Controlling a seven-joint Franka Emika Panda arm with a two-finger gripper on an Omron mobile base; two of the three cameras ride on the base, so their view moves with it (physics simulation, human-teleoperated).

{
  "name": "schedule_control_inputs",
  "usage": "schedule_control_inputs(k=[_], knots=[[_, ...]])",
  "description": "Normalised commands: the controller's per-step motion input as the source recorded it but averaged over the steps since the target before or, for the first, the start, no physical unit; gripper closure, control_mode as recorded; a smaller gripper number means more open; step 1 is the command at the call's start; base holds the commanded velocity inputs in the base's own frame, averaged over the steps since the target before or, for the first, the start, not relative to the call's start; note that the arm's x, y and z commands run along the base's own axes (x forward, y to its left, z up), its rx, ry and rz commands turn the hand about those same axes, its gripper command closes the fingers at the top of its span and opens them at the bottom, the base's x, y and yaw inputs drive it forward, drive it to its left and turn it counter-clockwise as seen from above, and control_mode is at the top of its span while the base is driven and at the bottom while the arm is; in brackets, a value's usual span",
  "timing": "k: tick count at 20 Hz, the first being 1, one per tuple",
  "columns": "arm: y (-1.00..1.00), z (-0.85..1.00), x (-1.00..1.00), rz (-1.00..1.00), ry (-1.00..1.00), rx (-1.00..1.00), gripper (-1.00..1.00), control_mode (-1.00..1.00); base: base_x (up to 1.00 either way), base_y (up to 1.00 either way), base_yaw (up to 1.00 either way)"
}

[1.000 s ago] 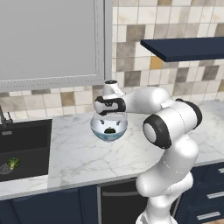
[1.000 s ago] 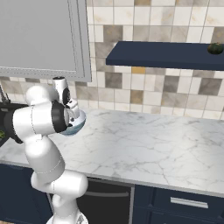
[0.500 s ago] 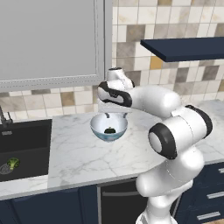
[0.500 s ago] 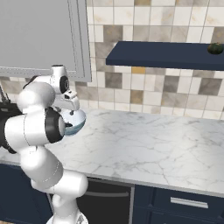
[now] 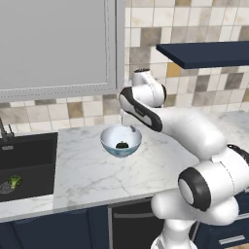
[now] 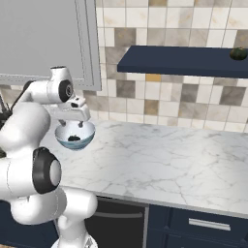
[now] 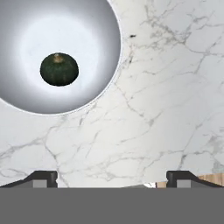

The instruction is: Pick the squashs from the cabinet and place them in one bowl. Pick the broccoli from the sink and place it in the other bowl.

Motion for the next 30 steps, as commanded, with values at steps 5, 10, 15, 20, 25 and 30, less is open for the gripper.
schedule_control_inputs(k=[5, 10, 15, 20, 25, 30], knots=[[-0.39, 0.18, -0.84, 0.01, -0.22, 0.04, -1.00, -1.00, 0.00, 0.00, 0.00], [-0.34, 0.34, -0.63, -0.03, -0.16, 0.13, -1.00, -1.00, 0.00, 0.00, 0.00], [-0.13, 0.47, -0.47, -0.01, -0.04, 0.01, -1.00, -1.00, 0.00, 0.00, 0.00], [-0.07, 0.04, -0.23, -0.03, -0.01, 0.00, -1.00, -1.00, 0.00, 0.00, 0.00], [-0.01, 0.00, 0.00, 0.00, 0.00, 0.00, -1.00, 1.00, 0.00, -0.04, 0.00], [0.00, 0.00, 0.00, 0.00, 0.00, 0.00, -1.00, 1.00, 0.00, -0.48, 0.00]])
